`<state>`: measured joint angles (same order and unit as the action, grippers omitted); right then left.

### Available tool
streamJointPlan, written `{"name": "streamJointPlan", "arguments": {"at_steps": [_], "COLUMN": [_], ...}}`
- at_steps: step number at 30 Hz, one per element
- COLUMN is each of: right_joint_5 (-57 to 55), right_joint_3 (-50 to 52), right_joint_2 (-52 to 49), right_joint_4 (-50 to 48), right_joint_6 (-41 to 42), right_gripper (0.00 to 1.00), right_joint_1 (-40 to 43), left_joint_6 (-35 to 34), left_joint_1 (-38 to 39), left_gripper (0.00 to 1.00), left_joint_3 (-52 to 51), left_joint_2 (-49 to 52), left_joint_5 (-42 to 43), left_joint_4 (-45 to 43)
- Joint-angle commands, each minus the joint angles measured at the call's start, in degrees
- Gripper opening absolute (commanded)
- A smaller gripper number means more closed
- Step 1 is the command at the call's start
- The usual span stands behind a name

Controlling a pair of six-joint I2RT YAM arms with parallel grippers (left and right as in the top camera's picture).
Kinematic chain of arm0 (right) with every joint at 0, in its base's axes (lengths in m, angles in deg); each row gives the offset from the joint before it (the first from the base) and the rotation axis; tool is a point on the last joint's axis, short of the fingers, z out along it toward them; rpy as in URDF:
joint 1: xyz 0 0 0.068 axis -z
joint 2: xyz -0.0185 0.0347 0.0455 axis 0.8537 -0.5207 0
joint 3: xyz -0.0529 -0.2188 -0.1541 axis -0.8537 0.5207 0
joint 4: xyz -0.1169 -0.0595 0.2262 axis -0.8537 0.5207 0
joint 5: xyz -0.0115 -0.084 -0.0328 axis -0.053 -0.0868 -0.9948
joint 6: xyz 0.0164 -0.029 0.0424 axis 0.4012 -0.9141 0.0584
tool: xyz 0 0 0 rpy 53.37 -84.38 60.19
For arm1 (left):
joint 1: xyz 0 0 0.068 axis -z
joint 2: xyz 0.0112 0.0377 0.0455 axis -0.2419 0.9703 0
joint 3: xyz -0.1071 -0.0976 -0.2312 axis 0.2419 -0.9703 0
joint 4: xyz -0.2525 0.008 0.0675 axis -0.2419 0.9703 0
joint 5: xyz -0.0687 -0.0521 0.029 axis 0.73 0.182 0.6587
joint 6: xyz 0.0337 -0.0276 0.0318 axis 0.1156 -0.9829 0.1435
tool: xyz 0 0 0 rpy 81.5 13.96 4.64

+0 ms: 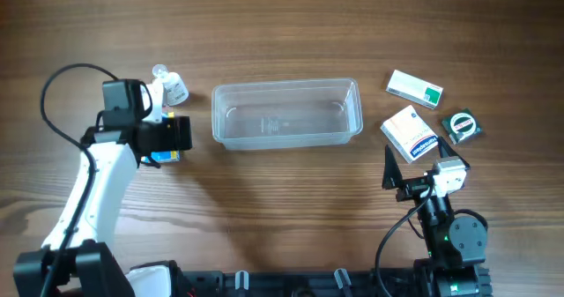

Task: Pack container
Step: 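Lower the left gripper and align it above the VapoDrops box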

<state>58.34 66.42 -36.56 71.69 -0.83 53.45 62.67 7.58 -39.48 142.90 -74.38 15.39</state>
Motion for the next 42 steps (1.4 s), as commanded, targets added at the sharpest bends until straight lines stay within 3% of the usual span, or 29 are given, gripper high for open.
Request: {"name": "streamJointPlan", "arguments": {"at_steps": [1, 5, 25, 39, 42], "right_joint_5": [0.52, 0.52, 0.52, 0.52, 0.52], "right_joint_3": [0.09, 0.09, 0.09, 0.09, 0.09], "right_joint_2": [0.31, 0.31, 0.31, 0.31, 0.31], "right_joint_4": [-0.20, -0.20, -0.20, -0.20, -0.20], "right_joint_6": [-0.57, -0.59, -0.57, -0.59, -0.59], "right_gripper": [1.00, 1.00, 1.00, 1.00, 1.00], "right_joint_1": [0.04, 0.04, 0.04, 0.04, 0.04], "left_joint_6": [0.90, 0.85, 0.87, 1.79, 1.79], "left_joint_1": [0.20, 0.20, 0.13, -0.46, -2.80], "left_gripper": [1.00, 1.00, 1.00, 1.00, 1.00], "left_joint_3": [7.65, 13.75, 13.75, 13.64, 13.64], "left_joint_2": [0.09, 0.09, 2.82, 10.49, 11.82], "left_joint_5": [-5.22, -5.97, -5.79, -5.95, -2.80], "left_joint_4": [4.46, 8.02, 8.63, 8.83, 8.81]}}
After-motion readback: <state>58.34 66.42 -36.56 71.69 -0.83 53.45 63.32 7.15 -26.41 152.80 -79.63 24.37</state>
